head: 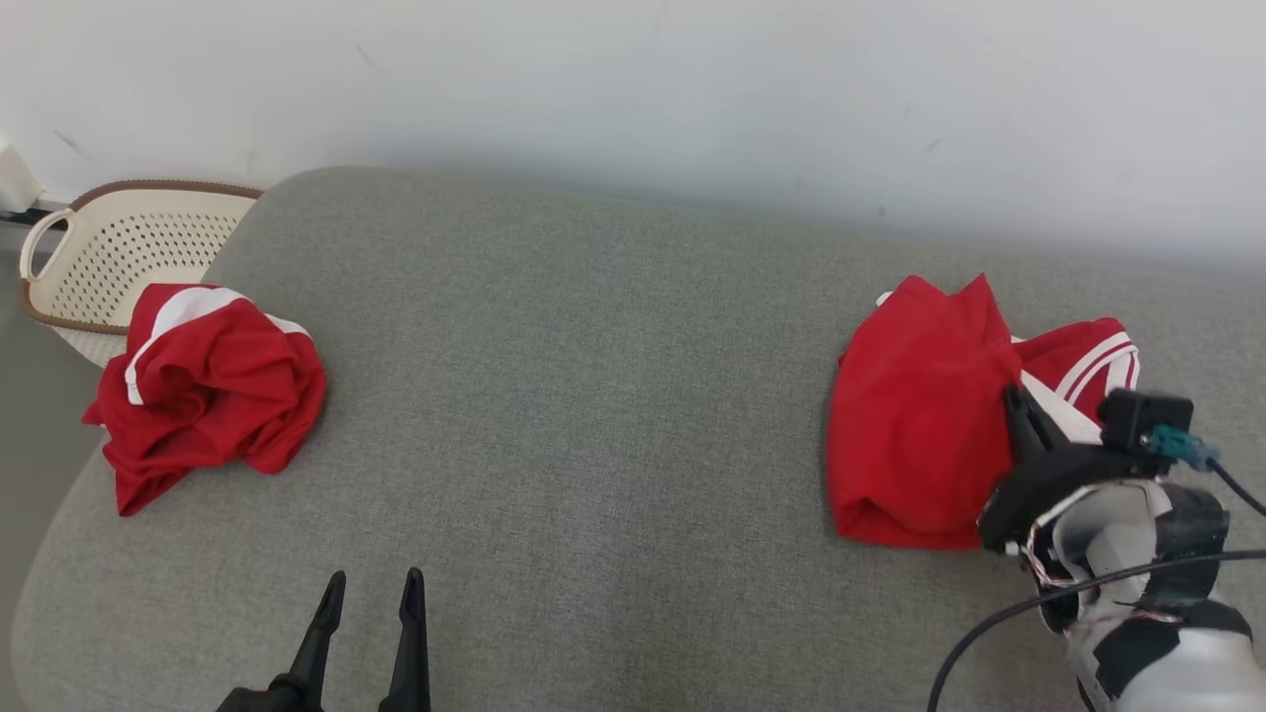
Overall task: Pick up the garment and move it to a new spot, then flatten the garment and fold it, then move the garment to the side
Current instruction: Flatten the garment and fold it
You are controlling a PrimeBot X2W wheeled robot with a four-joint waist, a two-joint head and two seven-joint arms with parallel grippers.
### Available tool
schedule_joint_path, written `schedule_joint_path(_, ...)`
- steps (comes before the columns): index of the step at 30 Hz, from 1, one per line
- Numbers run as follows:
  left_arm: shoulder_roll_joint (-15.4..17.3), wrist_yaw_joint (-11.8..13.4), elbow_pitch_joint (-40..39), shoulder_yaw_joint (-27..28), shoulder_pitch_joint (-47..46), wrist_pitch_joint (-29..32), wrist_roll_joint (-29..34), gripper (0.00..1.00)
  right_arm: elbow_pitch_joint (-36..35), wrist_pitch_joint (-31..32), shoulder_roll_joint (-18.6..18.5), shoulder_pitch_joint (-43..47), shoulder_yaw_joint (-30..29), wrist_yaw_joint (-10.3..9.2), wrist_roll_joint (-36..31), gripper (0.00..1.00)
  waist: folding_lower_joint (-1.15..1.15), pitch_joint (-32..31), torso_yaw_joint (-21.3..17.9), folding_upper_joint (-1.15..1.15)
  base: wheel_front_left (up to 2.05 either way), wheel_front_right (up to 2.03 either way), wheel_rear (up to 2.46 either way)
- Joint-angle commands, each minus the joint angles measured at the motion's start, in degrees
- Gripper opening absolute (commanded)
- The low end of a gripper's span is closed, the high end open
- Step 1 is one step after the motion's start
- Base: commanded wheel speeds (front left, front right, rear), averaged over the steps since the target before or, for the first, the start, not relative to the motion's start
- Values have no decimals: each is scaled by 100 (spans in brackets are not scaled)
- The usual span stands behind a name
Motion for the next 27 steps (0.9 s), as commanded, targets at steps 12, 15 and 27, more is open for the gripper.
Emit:
schedule_joint_path(12,-1,-54,23,40,205,-23,-10,100,-1131,-79,358,-637,337,-3,76,0,0,-353,171,0,0,0,0)
schedule_joint_path(15,-2,-67,6,41,219,-23,-9,100,-1284,-44,427,-589,379,-3,74,0,0,-380,229,0,0,0,0)
schedule_joint_path(27,-1,-58,72,-107,147,-23,-58,100,-1619,338,1036,-72,1110,-3,141,0,0,-320,539,0,0,0,0)
